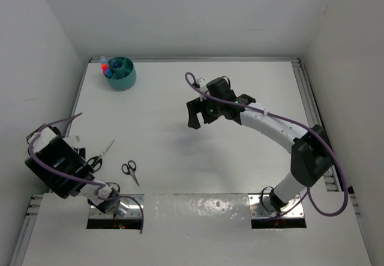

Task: Sort the stationery into containers
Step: Pick up the stationery from the corner of the board.

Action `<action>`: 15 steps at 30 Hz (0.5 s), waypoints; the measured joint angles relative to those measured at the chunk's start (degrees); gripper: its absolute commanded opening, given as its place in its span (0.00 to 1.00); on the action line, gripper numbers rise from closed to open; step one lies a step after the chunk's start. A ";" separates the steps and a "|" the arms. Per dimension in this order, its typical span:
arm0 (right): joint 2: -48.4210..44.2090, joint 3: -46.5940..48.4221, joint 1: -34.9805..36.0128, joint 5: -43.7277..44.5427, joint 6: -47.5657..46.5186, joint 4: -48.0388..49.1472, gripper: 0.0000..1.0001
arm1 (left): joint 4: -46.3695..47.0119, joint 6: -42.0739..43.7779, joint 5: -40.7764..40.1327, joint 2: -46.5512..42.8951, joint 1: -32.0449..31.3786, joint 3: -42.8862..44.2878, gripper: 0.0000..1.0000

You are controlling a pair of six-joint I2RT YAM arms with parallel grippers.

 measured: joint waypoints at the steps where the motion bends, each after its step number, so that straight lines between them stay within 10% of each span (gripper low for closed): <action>1: 0.07 -0.33 -1.49 -2.71 1.62 0.98 0.79 | 0.37 0.98 0.15 -1.25 1.29 -0.07 0.62; 6: 1.03 -2.23 -5.68 -12.37 8.41 5.20 0.68 | 3.85 4.35 0.66 -2.89 5.60 -0.07 0.54; 15: 6.03 -0.46 7.76 -11.23 11.41 10.75 0.66 | 7.72 7.06 1.03 2.78 7.23 0.20 0.47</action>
